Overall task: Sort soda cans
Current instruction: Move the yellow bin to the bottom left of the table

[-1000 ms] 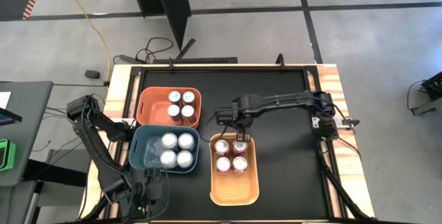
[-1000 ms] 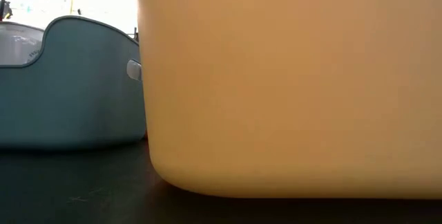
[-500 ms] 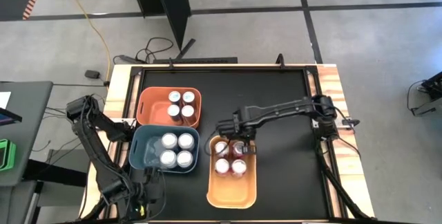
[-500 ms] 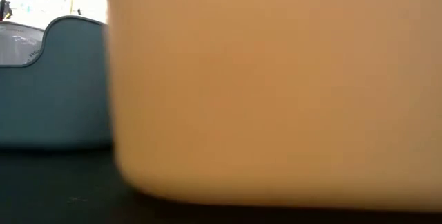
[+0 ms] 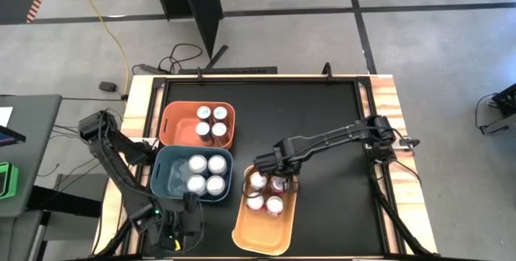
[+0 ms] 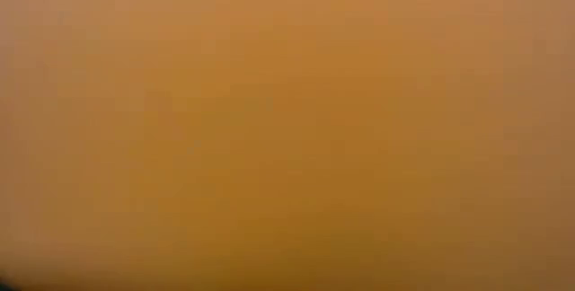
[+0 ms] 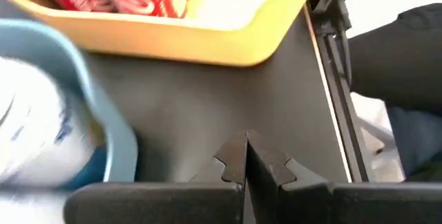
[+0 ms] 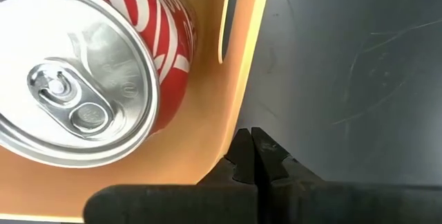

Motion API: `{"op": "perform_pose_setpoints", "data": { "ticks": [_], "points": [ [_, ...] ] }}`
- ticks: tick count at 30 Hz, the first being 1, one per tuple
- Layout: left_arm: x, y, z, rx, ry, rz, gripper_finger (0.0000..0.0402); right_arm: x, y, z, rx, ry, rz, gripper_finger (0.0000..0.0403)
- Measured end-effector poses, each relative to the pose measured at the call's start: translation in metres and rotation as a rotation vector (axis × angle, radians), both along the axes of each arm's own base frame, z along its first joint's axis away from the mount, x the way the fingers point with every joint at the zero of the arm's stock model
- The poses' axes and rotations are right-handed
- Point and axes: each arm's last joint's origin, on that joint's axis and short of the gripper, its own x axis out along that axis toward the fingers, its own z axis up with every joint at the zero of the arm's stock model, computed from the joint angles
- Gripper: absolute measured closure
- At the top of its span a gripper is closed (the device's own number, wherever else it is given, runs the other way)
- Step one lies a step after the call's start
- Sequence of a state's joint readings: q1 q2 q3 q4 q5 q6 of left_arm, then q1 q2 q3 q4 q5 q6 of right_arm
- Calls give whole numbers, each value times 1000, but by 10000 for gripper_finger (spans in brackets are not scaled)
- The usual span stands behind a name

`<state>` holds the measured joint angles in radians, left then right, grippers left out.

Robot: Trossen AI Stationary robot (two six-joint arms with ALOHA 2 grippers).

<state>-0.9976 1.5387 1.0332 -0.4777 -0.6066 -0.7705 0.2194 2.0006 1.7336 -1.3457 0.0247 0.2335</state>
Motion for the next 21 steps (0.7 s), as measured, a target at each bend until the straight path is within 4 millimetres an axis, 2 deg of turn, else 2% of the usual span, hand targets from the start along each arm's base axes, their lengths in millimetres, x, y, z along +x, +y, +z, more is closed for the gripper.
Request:
{"op": "perform_pose_setpoints", "data": {
  "ticks": [6,14,21],
  "points": [
    [10,-4,-7,-16,-118,-146,401,0,8,0,3,-19,-27,403],
    [14,-14,-1,-33,-288,-372,401,3,10,0,11,-56,-94,403],
    [19,-12,-1,36,-366,-448,401,8,11,0,27,-107,-139,403]
  ]
}}
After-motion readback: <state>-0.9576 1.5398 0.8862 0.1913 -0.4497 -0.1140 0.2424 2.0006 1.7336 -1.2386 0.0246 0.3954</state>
